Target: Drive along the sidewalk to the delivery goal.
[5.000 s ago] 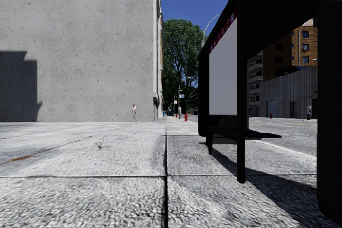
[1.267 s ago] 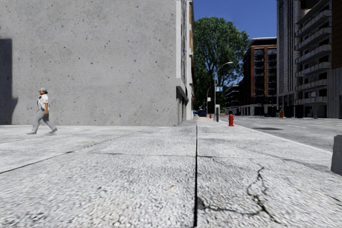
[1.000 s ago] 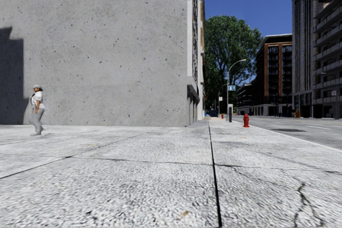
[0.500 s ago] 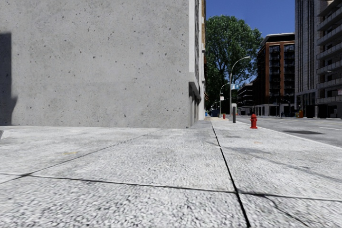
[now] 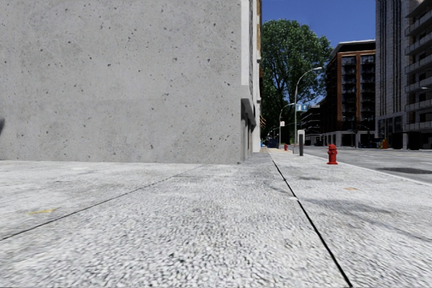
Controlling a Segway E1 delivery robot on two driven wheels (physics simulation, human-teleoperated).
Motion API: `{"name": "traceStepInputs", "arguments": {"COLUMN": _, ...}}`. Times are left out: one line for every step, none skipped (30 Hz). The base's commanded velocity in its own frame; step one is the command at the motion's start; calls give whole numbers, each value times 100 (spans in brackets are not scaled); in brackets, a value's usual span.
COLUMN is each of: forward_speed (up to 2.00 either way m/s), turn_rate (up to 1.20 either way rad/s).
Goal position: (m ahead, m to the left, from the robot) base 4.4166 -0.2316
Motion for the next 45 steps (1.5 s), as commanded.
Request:
{"name": "traceStepInputs", "arguments": {"forward_speed": 200, "turn_rate": 0}}
{"name": "traceStepInputs", "arguments": {"forward_speed": 200, "turn_rate": 0}}
{"name": "traceStepInputs", "arguments": {"forward_speed": 200, "turn_rate": -1}}
{"name": "traceStepInputs", "arguments": {"forward_speed": 200, "turn_rate": -7}}
{"name": "traceStepInputs", "arguments": {"forward_speed": 200, "turn_rate": -15}}
{"name": "traceStepInputs", "arguments": {"forward_speed": 200, "turn_rate": -20}}
{"name": "traceStepInputs", "arguments": {"forward_speed": 200, "turn_rate": -20}}
{"name": "traceStepInputs", "arguments": {"forward_speed": 200, "turn_rate": -25}}
{"name": "traceStepInputs", "arguments": {"forward_speed": 200, "turn_rate": -27}}
{"name": "traceStepInputs", "arguments": {"forward_speed": 200, "turn_rate": -27}}
{"name": "traceStepInputs", "arguments": {"forward_speed": 200, "turn_rate": -27}}
{"name": "traceStepInputs", "arguments": {"forward_speed": 200, "turn_rate": -28}}
{"name": "traceStepInputs", "arguments": {"forward_speed": 200, "turn_rate": -28}}
{"name": "traceStepInputs", "arguments": {"forward_speed": 200, "turn_rate": -28}}
{"name": "traceStepInputs", "arguments": {"forward_speed": 200, "turn_rate": -28}}
{"name": "traceStepInputs", "arguments": {"forward_speed": 200, "turn_rate": -28}}
{"name": "traceStepInputs", "arguments": {"forward_speed": 200, "turn_rate": -28}}
{"name": "traceStepInputs", "arguments": {"forward_speed": 200, "turn_rate": -28}}
{"name": "traceStepInputs", "arguments": {"forward_speed": 200, "turn_rate": -28}}
{"name": "traceStepInputs", "arguments": {"forward_speed": 200, "turn_rate": -28}}
{"name": "traceStepInputs", "arguments": {"forward_speed": 200, "turn_rate": -28}}
{"name": "traceStepInputs", "arguments": {"forward_speed": 200, "turn_rate": -28}}
{"name": "traceStepInputs", "arguments": {"forward_speed": 200, "turn_rate": -28}}
{"name": "traceStepInputs", "arguments": {"forward_speed": 200, "turn_rate": -28}}
{"name": "traceStepInputs", "arguments": {"forward_speed": 200, "turn_rate": -28}}
{"name": "traceStepInputs", "arguments": {"forward_speed": 200, "turn_rate": -26}}
{"name": "traceStepInputs", "arguments": {"forward_speed": 200, "turn_rate": 0}}
{"name": "traceStepInputs", "arguments": {"forward_speed": 200, "turn_rate": 0}}
{"name": "traceStepInputs", "arguments": {"forward_speed": 200, "turn_rate": 0}}
{"name": "traceStepInputs", "arguments": {"forward_speed": 200, "turn_rate": 0}}
{"name": "traceStepInputs", "arguments": {"forward_speed": 200, "turn_rate": 0}}
{"name": "traceStepInputs", "arguments": {"forward_speed": 200, "turn_rate": 0}}
{"name": "traceStepInputs", "arguments": {"forward_speed": 200, "turn_rate": 0}}
{"name": "traceStepInputs", "arguments": {"forward_speed": 200, "turn_rate": 0}}
{"name": "traceStepInputs", "arguments": {"forward_speed": 200, "turn_rate": 0}}
{"name": "traceStepInputs", "arguments": {"forward_speed": 200, "turn_rate": 0}}
{"name": "traceStepInputs", "arguments": {"forward_speed": 200, "turn_rate": 0}}
{"name": "traceStepInputs", "arguments": {"forward_speed": 200, "turn_rate": 0}}
{"name": "traceStepInputs", "arguments": {"forward_speed": 200, "turn_rate": 0}}
{"name": "traceStepInputs", "arguments": {"forward_speed": 200, "turn_rate": 0}}
{"name": "traceStepInputs", "arguments": {"forward_speed": 200, "turn_rate": 0}}
{"name": "traceStepInputs", "arguments": {"forward_speed": 200, "turn_rate": 0}}
{"name": "traceStepInputs", "arguments": {"forward_speed": 200, "turn_rate": 0}}
{"name": "traceStepInputs", "arguments": {"forward_speed": 200, "turn_rate": 0}}
{"name": "traceStepInputs", "arguments": {"forward_speed": 200, "turn_rate": 0}}
